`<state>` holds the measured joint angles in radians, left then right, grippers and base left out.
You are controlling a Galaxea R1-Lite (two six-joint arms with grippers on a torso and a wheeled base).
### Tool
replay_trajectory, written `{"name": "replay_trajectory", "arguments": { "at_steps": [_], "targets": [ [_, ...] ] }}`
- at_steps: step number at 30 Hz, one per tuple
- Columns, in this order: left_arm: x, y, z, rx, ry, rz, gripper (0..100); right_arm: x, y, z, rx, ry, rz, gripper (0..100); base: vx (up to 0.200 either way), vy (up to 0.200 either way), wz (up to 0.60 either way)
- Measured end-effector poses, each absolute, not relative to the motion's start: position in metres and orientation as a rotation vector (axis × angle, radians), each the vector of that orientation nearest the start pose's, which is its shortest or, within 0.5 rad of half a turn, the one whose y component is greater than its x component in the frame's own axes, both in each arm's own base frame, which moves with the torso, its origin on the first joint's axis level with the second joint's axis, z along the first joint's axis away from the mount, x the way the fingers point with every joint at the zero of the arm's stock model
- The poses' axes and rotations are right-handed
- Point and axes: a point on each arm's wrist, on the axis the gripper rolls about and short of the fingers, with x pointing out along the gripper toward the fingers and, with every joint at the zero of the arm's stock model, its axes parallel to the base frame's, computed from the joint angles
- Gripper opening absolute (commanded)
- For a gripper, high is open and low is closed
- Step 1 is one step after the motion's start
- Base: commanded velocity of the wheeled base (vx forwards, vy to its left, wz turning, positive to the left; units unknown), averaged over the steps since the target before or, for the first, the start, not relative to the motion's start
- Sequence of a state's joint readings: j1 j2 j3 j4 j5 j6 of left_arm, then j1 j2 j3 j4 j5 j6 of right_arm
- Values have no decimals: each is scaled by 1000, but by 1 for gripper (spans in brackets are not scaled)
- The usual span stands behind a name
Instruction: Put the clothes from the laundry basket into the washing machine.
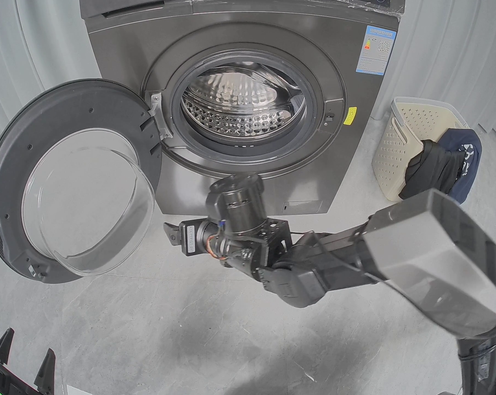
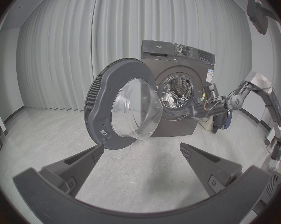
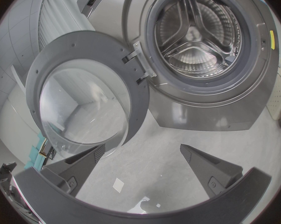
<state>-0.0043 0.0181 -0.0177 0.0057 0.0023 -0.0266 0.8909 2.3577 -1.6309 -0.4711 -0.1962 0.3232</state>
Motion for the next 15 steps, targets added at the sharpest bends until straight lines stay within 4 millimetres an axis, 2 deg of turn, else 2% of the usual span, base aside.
{"name": "replay_trajectory", "arguments": {
  "at_steps": [8, 15],
  "targets": [
    [-23, 0, 80, -24, 7, -4, 100, 280, 293, 169, 129, 356, 574, 100, 0, 0, 0],
    [-23, 0, 80, -23, 7, -4, 100, 241, 194, 205, 114, 283, 464, 100, 0, 0, 0]
  ]
}}
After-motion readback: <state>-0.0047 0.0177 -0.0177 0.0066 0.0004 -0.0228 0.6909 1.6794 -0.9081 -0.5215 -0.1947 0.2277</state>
